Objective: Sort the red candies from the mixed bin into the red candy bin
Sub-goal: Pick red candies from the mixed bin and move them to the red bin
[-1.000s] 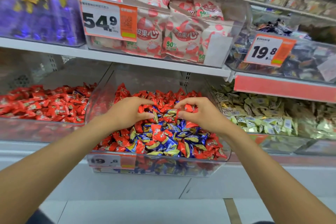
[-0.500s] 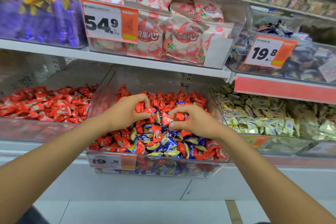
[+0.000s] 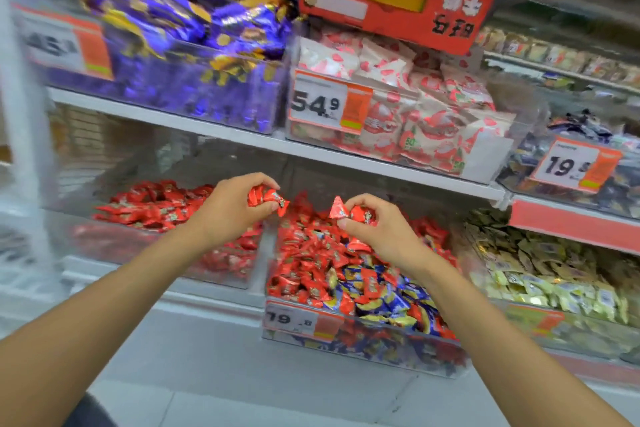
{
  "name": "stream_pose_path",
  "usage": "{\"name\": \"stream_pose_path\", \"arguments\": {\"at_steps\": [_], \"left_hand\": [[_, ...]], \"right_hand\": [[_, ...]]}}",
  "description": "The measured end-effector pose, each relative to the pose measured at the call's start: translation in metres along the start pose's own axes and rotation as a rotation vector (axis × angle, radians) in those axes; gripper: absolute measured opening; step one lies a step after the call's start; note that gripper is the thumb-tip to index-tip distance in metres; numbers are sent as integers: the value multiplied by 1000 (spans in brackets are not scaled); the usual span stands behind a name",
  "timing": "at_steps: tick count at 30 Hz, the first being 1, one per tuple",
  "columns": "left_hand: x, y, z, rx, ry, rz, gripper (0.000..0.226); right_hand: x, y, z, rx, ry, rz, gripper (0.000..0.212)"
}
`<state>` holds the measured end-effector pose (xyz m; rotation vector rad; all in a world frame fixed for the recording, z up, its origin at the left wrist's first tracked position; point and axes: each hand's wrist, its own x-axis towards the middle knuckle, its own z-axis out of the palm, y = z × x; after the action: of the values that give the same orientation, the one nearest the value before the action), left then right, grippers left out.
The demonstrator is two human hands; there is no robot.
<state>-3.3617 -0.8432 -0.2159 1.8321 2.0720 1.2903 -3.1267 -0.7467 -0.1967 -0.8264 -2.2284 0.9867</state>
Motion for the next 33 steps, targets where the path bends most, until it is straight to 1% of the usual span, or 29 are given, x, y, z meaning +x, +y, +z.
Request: {"name": "stream_pose_path", "arguments": {"at_steps": [3,6,9,10,11,13,14,15,16,18,20,21,22,23,24,27,29,31,33], "left_hand": [[-5,-54,-36,111,83,-155,22],[-6,-107,-68,189,177,-325,24],[-5,-141,-83,227,250,-415,27],[-4,-149,-86,198,229,-434,29],[-4,-154,-88,163,171,-450,35],[-2,-160,-88,191,-20,-461,57],[-2,-161,-87,233,-106,-483,63],[-2,-160,-86,258,-155,-492,63],[-3,-158,-84,265,-162,-491,60],[-3,-153,-79,248,-126,-445,59],[-3,-143,-73,212,-58,-349,62],[-3,-133,-69,185,-40,-303,57],[-2,-120,-63,161,-37,-267,47],[-1,-104,-54,145,-43,-227,39],[-1,-84,-44,136,-60,-177,37],[3,-25,-7,74,-127,-4,37],[5,5,20,67,-184,64,37],[8,29,41,139,-221,133,38],[11,46,61,291,-215,206,39]], "right_hand": [[38,-26,44,9,-15,-81,10],[84,-40,92,-68,-43,-148,11],[127,-46,135,-154,-54,-192,11],[139,-46,147,-184,-64,-190,12],[149,-45,157,-213,-97,-173,19],[160,-44,166,-207,-246,-107,46],[163,-42,166,-225,-315,-84,59],[164,-39,162,-269,-339,-94,64],[162,-36,154,-313,-322,-111,62],[152,-28,133,-300,-239,-142,49],[132,-19,106,-247,-154,-155,39],[121,-12,92,-246,-117,-157,36],[106,-6,77,-256,-88,-155,34],[90,0,62,-272,-65,-142,32],[74,7,46,-289,-45,-123,30],[29,32,5,-359,11,-62,28],[5,52,-17,-361,52,1,28],[-12,65,-33,-332,95,33,27],[-21,72,-44,-330,120,34,25]]}}
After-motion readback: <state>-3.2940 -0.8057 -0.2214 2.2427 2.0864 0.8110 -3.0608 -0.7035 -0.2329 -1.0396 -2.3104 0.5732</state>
